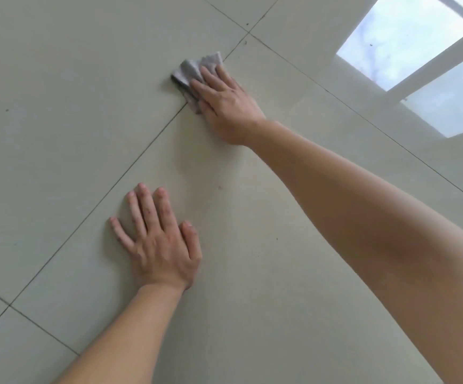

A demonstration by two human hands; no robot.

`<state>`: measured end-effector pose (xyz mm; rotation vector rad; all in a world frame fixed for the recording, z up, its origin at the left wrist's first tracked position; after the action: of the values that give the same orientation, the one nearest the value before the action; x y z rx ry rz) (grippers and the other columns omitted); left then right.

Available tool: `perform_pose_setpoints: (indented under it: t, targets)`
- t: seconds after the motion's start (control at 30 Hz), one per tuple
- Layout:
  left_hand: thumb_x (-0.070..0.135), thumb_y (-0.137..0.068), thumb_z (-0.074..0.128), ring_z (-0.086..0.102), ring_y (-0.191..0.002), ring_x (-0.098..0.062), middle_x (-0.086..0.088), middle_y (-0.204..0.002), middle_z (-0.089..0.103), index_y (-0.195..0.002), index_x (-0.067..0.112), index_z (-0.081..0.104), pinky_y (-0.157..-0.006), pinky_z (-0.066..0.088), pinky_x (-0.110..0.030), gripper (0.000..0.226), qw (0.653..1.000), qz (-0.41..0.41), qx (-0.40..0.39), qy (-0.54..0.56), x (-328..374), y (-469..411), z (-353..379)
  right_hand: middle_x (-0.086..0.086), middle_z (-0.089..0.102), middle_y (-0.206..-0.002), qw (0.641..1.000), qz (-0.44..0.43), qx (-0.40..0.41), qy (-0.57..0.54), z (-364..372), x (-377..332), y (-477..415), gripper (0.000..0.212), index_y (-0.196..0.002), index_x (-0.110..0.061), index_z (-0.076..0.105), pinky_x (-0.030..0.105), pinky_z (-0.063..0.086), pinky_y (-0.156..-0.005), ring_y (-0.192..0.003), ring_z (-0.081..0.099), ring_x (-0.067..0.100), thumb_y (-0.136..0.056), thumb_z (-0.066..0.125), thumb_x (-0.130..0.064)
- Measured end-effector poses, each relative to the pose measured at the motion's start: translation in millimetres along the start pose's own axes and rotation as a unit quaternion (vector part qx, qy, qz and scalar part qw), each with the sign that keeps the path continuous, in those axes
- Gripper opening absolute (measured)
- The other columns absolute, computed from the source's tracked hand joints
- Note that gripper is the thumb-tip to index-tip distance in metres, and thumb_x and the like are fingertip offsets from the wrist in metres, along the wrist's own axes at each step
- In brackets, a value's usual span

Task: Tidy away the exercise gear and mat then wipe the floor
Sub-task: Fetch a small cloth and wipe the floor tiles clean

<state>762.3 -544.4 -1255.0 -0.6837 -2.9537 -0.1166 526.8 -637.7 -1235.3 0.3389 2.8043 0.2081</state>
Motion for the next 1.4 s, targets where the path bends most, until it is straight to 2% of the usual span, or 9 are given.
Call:
perform_pose_setpoints:
  t: [0.1,0.3,0.47,0.67,0.9,1.07,1.17,1.3,1.4]
  targets:
    - [0.038,-0.088,0.031,0.012,-0.15,-0.035,-0.02,-0.161,0.018,-0.15,0.004,0.03,-0.115,0.007,-0.064,0.071,1.0,0.001,-0.002,-0.006,0.3,0.1,-0.1,0.002,0.016,-0.167,0.999,-0.033,-0.002,0.015,-4.7,0.2,-18.0,0.05,-0.157,-0.029,0.027,0.04,0.006,-0.125,-0.154,0.007,0.025,-0.107,0.024,-0.039]
    - [0.037,-0.089,0.033,0.013,-0.15,-0.035,-0.019,-0.161,0.019,-0.151,0.005,0.031,-0.115,0.007,-0.064,0.07,1.0,0.003,-0.005,-0.002,0.8,0.1,-1.7,0.005,0.018,-0.165,0.964,0.253,0.072,-0.03,-35.6,103.8,-27.6,0.051,-0.152,-0.024,0.032,0.049,0.017,-0.123,-0.153,0.011,0.03,-0.101,0.032,-0.023]
    - [0.035,-0.087,0.035,0.014,-0.149,-0.034,-0.019,-0.16,0.021,-0.149,0.005,0.034,-0.115,0.007,-0.064,0.069,1.0,-0.003,-0.008,0.016,-0.7,0.2,-1.2,0.011,0.018,-0.165,0.999,0.019,0.019,-0.018,4.2,13.1,32.0,0.054,-0.156,-0.019,0.031,0.046,0.012,-0.125,-0.154,0.008,0.033,-0.103,0.03,-0.03]
    - [0.031,-0.087,0.037,0.02,-0.148,-0.034,-0.019,-0.158,0.026,-0.146,0.004,0.039,-0.115,0.01,-0.063,0.065,0.999,-0.006,0.017,0.03,-1.1,1.2,-3.4,0.003,0.02,-0.165,0.98,-0.178,-0.081,0.026,36.6,-31.7,108.2,0.052,-0.156,-0.022,0.031,0.04,0.008,-0.126,-0.154,0.008,0.025,-0.105,0.031,-0.029]
    - [0.032,-0.089,0.034,0.017,-0.149,-0.032,-0.016,-0.16,0.024,-0.148,0.006,0.036,-0.116,0.008,-0.061,0.064,0.999,-0.002,0.023,0.03,-1.0,1.0,-1.5,0.004,0.006,-0.168,0.991,0.131,0.001,-0.002,3.5,11.6,34.0,0.056,-0.159,-0.025,0.02,0.044,0.008,-0.125,-0.154,-0.002,0.029,-0.104,0.033,-0.026]
    - [0.029,-0.088,0.037,0.024,-0.147,-0.031,-0.016,-0.157,0.031,-0.144,0.005,0.041,-0.116,0.012,-0.059,0.061,0.997,-0.003,0.059,0.056,-5.1,2.8,-4.3,0.0,0.007,-0.168,0.997,-0.052,-0.046,0.014,38.5,-76.5,79.6,0.057,-0.158,-0.032,0.02,0.04,0.004,-0.125,-0.155,-0.002,0.026,-0.103,0.032,-0.023]
    - [0.024,-0.085,0.039,0.028,-0.145,-0.033,-0.018,-0.155,0.034,-0.142,0.002,0.042,-0.115,0.014,-0.06,0.061,0.994,-0.008,0.081,0.079,-6.6,2.8,-5.9,-0.002,0.013,-0.167,0.993,-0.107,-0.054,0.023,48.5,-48.0,141.0,0.054,-0.156,-0.032,0.026,0.039,0.005,-0.125,-0.155,0.004,0.022,-0.103,0.033,-0.024]
    - [0.023,-0.086,0.039,0.026,-0.146,-0.032,-0.018,-0.155,0.035,-0.14,0.002,0.045,-0.115,0.013,-0.06,0.058,0.995,-0.004,0.08,0.067,-4.1,1.9,-6.0,-0.009,0.01,-0.166,0.994,0.094,0.046,0.014,12.4,85.8,209.6,0.05,-0.155,-0.039,0.025,0.044,0.012,-0.125,-0.154,0.009,0.021,-0.106,0.03,-0.038]
    - [0.024,-0.086,0.036,0.024,-0.146,-0.033,-0.017,-0.155,0.033,-0.14,0.002,0.045,-0.115,0.011,-0.06,0.059,0.995,0.0,0.075,0.061,-4.5,1.7,-3.1,0.0,0.005,-0.168,0.923,0.373,0.094,-0.029,-9.0,183.6,255.7,0.054,-0.158,-0.031,0.02,0.044,0.006,-0.125,-0.154,0.005,0.025,-0.105,0.029,-0.037]
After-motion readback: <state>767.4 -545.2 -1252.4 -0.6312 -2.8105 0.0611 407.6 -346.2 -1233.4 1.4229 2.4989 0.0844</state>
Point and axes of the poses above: each hand's wrist, its own y-axis away from the middle knuckle, its own z-axis out of the palm, x = y × z, the point moved 7 cm from there along -y, towards the middle knuckle
